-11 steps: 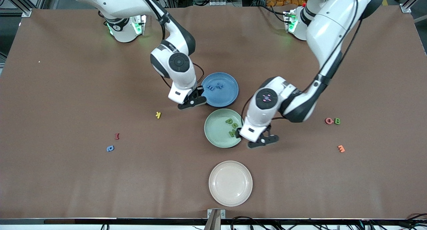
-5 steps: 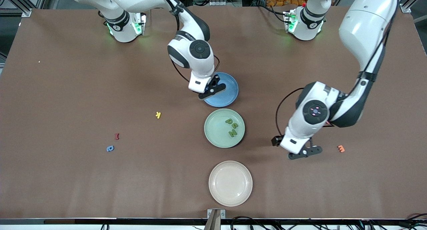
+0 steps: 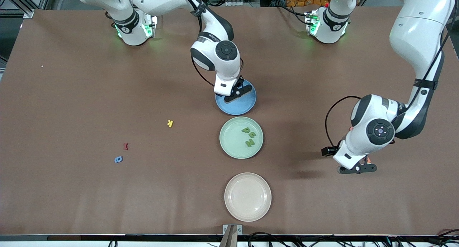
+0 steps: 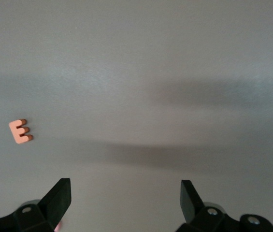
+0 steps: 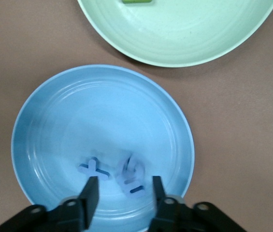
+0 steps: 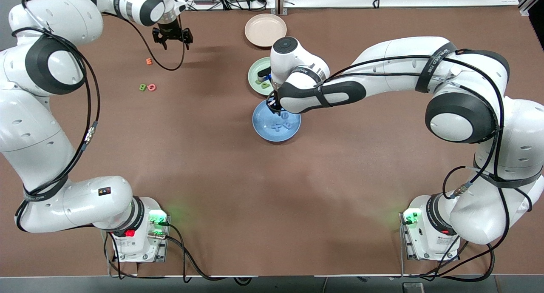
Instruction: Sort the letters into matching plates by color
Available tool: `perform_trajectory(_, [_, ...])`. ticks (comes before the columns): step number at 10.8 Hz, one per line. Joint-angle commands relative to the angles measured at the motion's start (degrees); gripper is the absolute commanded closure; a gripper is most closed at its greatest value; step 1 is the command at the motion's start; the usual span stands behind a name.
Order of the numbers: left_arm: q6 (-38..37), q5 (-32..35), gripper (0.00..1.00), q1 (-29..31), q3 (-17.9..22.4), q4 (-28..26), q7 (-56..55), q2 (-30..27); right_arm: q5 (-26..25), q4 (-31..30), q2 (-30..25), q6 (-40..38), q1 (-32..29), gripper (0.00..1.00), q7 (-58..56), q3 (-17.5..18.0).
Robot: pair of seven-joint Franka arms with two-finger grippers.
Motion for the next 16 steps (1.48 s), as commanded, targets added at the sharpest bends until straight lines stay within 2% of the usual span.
perform_trajectory(1, [0.1, -0.4, 0.00, 3.4, -0.6, -3.0, 8.2, -2.3, -1.4, 1.6, 0.5, -0.9, -0.7, 0.00, 0.8, 0.2])
perform_trajectory(3, [0.3, -0.5, 0.00, 4.1, 0.0, -3.2, 11.9, -2.5, -1.4, 1.6, 0.0, -2.4, -0.9, 0.00, 0.8, 0.2])
perform_trajectory(5, [0.6, -0.7, 0.00, 2.6, 4.2, -4.9, 17.1, -4.1, -1.4, 1.7, -1.3, -4.3, -2.0, 0.00, 0.6, -0.1])
perform_trajectory(6, [2.6, -3.5, 0.00, 0.2, 9.3, -7.9, 20.4, -6.2, -1.5, 1.7, -2.3, -5.7, -3.0, 0.00, 0.6, -0.4])
perform_trajectory(8, [6.3, -13.3, 0.00, -3.9, 18.6, -12.5, 33.1, -9.8, -1.7, 1.7, -4.4, -8.3, -5.0, 0.00, 0.6, -1.7])
perform_trajectory(9, [6.4, -17.0, 0.00, -4.5, 21.5, -13.2, 38.6, -10.6, -2.0, 1.7, -5.2, -9.2, -5.6, 0.00, 0.4, -3.2])
perform_trajectory(11, [6.4, -19.7, 0.00, -7.2, 27.0, -18.9, 43.5, -14.1, -2.0, 1.7, -6.6, -9.7, -8.6, 0.00, -0.7, -4.9])
perform_trajectory(13, [6.7, -19.8, 0.00, -8.0, 29.8, -22.5, 46.4, -14.8, -2.0, 2.0, -7.6, -11.6, -12.0, 0.00, -1.4, -7.4])
perform_trajectory(15, [12.7, -20.8, 0.00, -8.1, 30.7, -27.5, 46.8, -14.7, -2.0, 2.4, -7.7, -11.4, -15.7, 0.00, -1.5, -8.4])
perform_trajectory(16, [14.9, -20.9, 0.00, -8.2, 31.1, -28.3, 47.5, -14.3, -2.0, 3.1, -7.7, -11.5, -17.3, 0.00, -2.6, -9.1])
